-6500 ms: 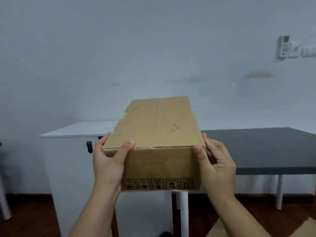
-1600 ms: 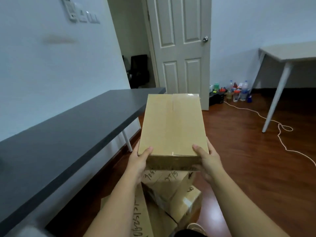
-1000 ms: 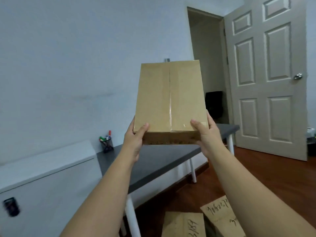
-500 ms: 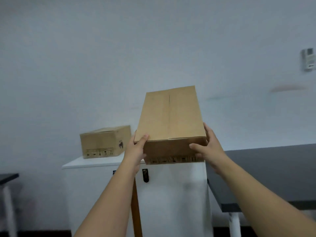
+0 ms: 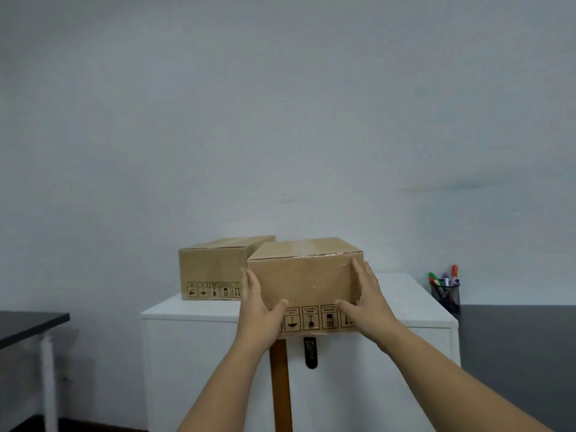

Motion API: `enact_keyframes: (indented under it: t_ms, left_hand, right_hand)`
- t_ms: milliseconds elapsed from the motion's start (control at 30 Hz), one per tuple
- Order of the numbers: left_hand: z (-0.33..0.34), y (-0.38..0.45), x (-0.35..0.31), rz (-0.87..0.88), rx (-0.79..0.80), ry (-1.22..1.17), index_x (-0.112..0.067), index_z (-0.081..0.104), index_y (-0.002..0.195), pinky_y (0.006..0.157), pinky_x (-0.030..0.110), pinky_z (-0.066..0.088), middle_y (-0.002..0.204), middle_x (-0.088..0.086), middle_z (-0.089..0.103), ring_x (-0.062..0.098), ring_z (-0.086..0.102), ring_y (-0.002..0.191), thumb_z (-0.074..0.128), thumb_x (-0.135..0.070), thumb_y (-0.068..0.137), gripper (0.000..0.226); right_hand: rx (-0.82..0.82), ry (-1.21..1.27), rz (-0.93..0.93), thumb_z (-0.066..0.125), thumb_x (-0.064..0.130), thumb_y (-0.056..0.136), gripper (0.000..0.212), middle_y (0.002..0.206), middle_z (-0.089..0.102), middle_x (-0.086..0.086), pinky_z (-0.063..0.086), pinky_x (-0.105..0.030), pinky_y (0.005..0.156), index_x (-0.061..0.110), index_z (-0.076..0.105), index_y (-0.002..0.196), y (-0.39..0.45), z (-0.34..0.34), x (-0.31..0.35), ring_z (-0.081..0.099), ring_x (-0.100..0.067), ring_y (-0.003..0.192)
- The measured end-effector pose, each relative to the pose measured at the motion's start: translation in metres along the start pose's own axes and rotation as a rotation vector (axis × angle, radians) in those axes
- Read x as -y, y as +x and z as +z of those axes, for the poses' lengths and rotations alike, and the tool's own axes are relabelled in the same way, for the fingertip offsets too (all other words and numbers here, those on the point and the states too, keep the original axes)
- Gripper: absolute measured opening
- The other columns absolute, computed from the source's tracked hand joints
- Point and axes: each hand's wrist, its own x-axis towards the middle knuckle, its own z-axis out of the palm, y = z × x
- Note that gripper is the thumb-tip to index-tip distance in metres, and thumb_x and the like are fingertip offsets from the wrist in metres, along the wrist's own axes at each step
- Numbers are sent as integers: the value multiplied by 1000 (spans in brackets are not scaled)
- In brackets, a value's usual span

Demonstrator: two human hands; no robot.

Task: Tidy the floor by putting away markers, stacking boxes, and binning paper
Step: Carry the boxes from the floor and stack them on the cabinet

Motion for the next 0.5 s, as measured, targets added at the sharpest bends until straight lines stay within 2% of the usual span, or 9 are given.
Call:
enact_keyframes:
  t_ms: [67, 133, 233, 267, 300, 367, 400, 500]
  left_hand:
    - [10, 13, 20, 81, 12, 96, -24, -13, 154, 115, 23, 7, 152, -23, -36, 0, -17, 142, 62, -21, 92, 98]
    - [15, 30, 40, 102, 25, 186, -23, -16, 153, 116, 21, 7, 147, -22, -45, 3, -24, 142, 59, -19, 93, 96]
    - [17, 50, 63, 80, 41, 243, -20, -9, 155, 108, 8, 23, 149, -19, -42, 14, -12, 149, 57, -20, 95, 90]
    - [17, 55, 69, 65, 48, 245, -19, -5, 155, 108, 11, 28, 151, -19, -39, 15, -7, 150, 57, -21, 95, 86]
    - [17, 60, 76, 50, 60, 252, -18, -2, 156, 113, 18, 26, 152, -18, -36, 15, -6, 150, 56, -21, 95, 84]
    - [18, 71, 88, 20, 88, 279, -18, 1, 156, 120, 30, 17, 155, -17, -30, 12, -9, 149, 55, -23, 96, 81]
    - [19, 77, 94, 8, 104, 300, -19, 1, 156, 121, 31, 13, 157, -15, -27, 12, -10, 149, 55, -25, 96, 81]
    - [22, 95, 106, -11, 147, 329, -18, -1, 156, 118, 29, 6, 161, -8, -19, 13, -10, 149, 53, -26, 97, 81]
  right_hand:
    - [17, -93, -15, 65, 21, 84, 97, 161, -10, 12, 29, -39, 115, 40, -1, 152, 15, 12, -7, 9, -18, 148]
    - [39, -142, -11, 63, 21, 85, 97, 161, -14, 11, 27, -36, 115, 41, -5, 152, 29, 25, -18, 8, -19, 148]
    - [99, -133, 45, 62, 20, 88, 98, 161, -8, 3, 24, -37, 117, 41, -10, 151, 48, 43, -38, 8, -20, 148]
    - [116, -137, 58, 62, 19, 88, 99, 161, -3, 0, 25, -35, 116, 40, -11, 151, 53, 48, -44, 12, -21, 147]
    - [124, -149, 65, 62, 18, 88, 99, 160, 2, -1, 27, -32, 113, 40, -12, 151, 59, 52, -49, 18, -21, 144]
    - [126, -181, 62, 61, 17, 88, 99, 158, 8, -3, 30, -26, 106, 39, -12, 151, 71, 59, -55, 31, -20, 134]
    - [131, -199, 59, 60, 17, 88, 98, 157, 10, -3, 31, -26, 105, 38, -11, 151, 77, 62, -58, 34, -20, 131]
    - [165, -237, 65, 59, 19, 88, 97, 158, 11, -5, 31, -30, 110, 37, -11, 152, 97, 70, -64, 25, -21, 140]
